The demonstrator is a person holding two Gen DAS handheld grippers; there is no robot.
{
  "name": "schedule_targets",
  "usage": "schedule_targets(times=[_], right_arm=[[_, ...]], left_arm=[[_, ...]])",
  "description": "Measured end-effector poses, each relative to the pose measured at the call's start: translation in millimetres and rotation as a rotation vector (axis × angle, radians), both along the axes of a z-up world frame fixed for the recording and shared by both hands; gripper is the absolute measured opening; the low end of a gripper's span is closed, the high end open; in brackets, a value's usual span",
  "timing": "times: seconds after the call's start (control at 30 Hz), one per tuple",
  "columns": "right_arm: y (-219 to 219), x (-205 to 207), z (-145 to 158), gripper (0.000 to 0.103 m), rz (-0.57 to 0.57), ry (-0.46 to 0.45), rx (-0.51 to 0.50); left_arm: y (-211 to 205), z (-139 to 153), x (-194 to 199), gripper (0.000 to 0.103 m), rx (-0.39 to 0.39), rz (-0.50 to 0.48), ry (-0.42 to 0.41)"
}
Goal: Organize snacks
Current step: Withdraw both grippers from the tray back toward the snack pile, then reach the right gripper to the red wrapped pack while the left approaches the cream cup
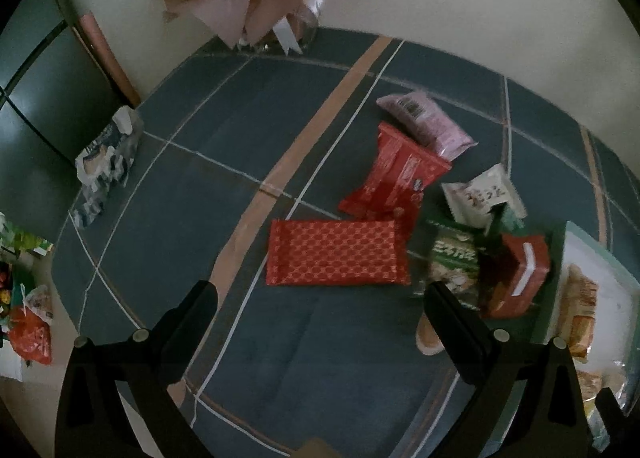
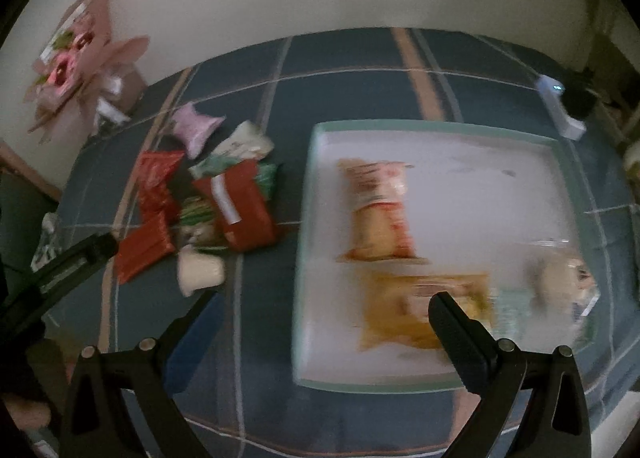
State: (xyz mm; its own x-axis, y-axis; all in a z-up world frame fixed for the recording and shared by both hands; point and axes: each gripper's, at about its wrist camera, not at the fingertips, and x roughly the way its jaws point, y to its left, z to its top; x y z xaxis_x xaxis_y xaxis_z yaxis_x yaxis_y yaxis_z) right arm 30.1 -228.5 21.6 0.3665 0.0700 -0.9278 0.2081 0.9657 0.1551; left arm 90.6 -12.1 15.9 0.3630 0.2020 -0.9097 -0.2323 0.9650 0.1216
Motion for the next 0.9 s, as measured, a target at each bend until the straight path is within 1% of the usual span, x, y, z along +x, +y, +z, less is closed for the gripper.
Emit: schedule_targets(times=[0.17,0.33,0.53,0.7,0.8,0.9], right_arm=[[23.2,10.5,-14.7,0.103,0.032,0.025,0.008],[36.3,19.4,-24.7,0.103,0.056,0.034,0.010],[49.2,32.0,-38.1,0.103,0.079,0.032,0.020],[50.0,41.3,-41.1,0.102,0.062,-0.002,0.022],[45.5,47.4,-39.4,0.094,0.054,-0.031,0.029],[39.3,53.0,-37.2,0.089,0.048,-0.054,0.047]], left_arm=[[9.0,-27.4,7.5,0.103,-0.009,0.015,0.083],[17.4,-45.8,12.5,0.103,-0.019,0.048,0.131],[24.3,-50.1,17.1,0.103,-0.013,0.067,0.144],[26.9,-51.8,17.1,0.103,-0.040,0.073,0.145],[24.3,-49.7,17.4,0.103,-0.066,0.085,0.136],[22.1,-47.0,18.4,0.103,-0.084,0.098,0.123]])
